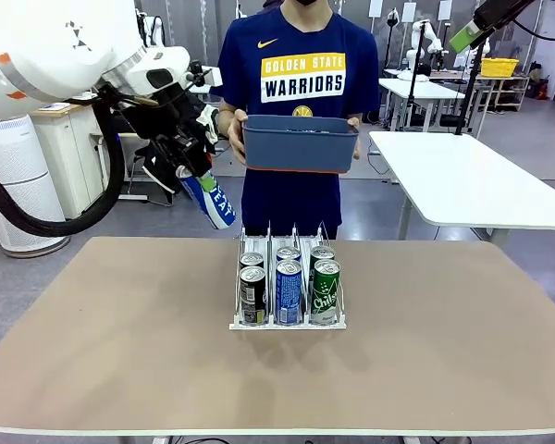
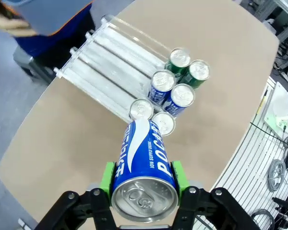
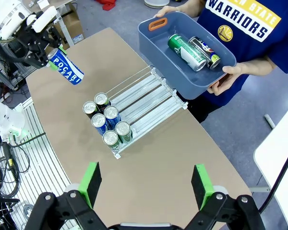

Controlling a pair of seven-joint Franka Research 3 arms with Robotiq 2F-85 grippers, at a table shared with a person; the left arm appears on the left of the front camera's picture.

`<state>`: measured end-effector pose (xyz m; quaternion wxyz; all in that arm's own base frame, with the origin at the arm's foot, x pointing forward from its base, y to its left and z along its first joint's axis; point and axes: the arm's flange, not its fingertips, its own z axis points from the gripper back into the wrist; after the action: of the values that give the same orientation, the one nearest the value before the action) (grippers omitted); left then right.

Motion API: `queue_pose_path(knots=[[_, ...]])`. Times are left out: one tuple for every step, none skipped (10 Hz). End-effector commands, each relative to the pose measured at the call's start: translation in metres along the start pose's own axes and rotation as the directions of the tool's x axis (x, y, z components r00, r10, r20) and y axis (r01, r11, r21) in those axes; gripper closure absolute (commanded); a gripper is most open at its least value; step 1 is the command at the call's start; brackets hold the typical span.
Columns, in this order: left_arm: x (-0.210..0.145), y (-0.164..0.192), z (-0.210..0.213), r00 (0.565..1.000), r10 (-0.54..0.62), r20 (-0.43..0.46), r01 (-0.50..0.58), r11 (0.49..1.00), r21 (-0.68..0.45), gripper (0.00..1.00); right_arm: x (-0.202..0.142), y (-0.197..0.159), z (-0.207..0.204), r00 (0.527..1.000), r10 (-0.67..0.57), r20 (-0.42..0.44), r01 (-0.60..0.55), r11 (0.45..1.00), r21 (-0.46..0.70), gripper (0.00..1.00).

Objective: Fill the beverage cans into the dispenser.
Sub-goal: Place the picked Ionic drink in the line of the Automatic Can Dispenser with the same cans.

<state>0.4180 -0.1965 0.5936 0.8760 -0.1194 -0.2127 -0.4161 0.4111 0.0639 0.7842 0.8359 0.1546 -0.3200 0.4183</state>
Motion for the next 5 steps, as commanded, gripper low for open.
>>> queue_pose_path(knots=[[0.019, -0.013, -0.012, 0.986, 0.146, -0.082, -0.143, 0.989, 0.045, 0.43, -0.001, 0.001, 0.001, 1.000, -0.002, 0.004, 0.002, 1.000, 0.003, 0.00], [0.023, -0.027, -0.022, 0.979, 0.184, -0.086, -0.180, 0.982, 0.052, 0.43, -0.001, 0.001, 0.001, 1.000, -0.002, 0.004, 0.002, 1.000, 0.003, 0.00], [0.026, -0.042, -0.026, 0.969, 0.221, -0.108, -0.215, 0.974, 0.069, 0.43, -0.001, 0.001, 0.001, 1.000, -0.002, 0.004, 0.002, 1.000, 0.003, 0.00], [0.025, -0.058, -0.028, 0.957, 0.257, -0.138, -0.247, 0.965, 0.083, 0.43, -0.001, 0.001, 0.001, 1.000, -0.002, 0.004, 0.002, 1.000, 0.003, 0.00], [0.027, -0.074, -0.033, 0.948, 0.276, -0.161, -0.267, 0.961, 0.077, 0.43, -0.001, 0.001, 0.001, 1.000, -0.002, 0.004, 0.002, 1.000, 0.003, 0.00]])
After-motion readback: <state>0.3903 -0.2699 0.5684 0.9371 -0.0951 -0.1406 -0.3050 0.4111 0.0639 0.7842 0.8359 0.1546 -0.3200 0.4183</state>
